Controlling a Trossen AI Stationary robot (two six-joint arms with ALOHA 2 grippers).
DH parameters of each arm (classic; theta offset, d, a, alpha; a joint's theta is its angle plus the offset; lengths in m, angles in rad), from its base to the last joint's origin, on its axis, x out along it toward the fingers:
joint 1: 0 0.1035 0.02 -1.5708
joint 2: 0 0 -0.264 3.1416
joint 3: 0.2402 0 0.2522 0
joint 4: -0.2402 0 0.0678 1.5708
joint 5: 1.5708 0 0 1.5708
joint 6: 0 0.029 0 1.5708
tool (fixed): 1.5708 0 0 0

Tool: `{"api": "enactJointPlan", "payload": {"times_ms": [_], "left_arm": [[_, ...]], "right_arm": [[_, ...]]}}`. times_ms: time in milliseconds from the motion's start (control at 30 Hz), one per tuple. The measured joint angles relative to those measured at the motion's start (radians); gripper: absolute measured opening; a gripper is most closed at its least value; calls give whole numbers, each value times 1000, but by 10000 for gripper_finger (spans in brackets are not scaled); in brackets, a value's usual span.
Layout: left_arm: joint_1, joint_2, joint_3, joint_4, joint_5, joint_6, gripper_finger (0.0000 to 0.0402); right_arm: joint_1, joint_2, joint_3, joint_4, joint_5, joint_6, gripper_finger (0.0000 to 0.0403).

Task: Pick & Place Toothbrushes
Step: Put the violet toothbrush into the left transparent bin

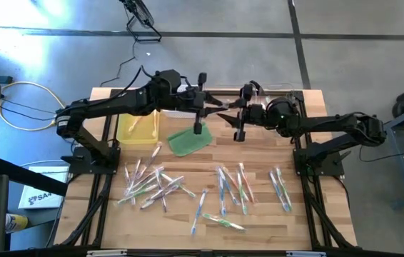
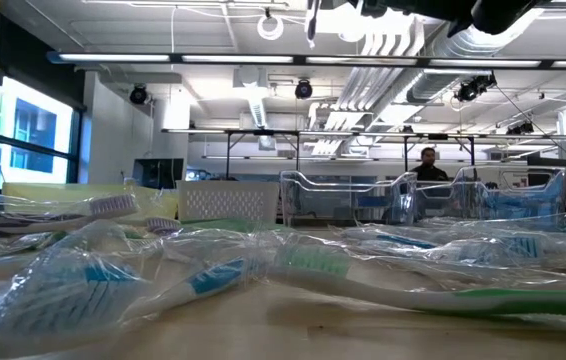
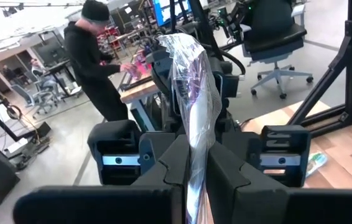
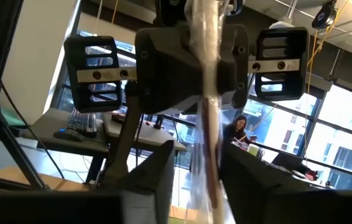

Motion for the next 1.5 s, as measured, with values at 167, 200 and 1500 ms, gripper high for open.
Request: {"api": "enactJointPlan", "payload": {"times_ms": [167,200,1500], "left_arm": [[0,0,0,-3,1,-2,26],[-1,0,0,-4,1,-4,26],[0,0,0,-51,-3,119,213]], "right_arm": [[-1,0,0,-9,1,8,41],[-1,0,0,-11,0,10,29],[0,0,0,-60,-1,32,12]]}}
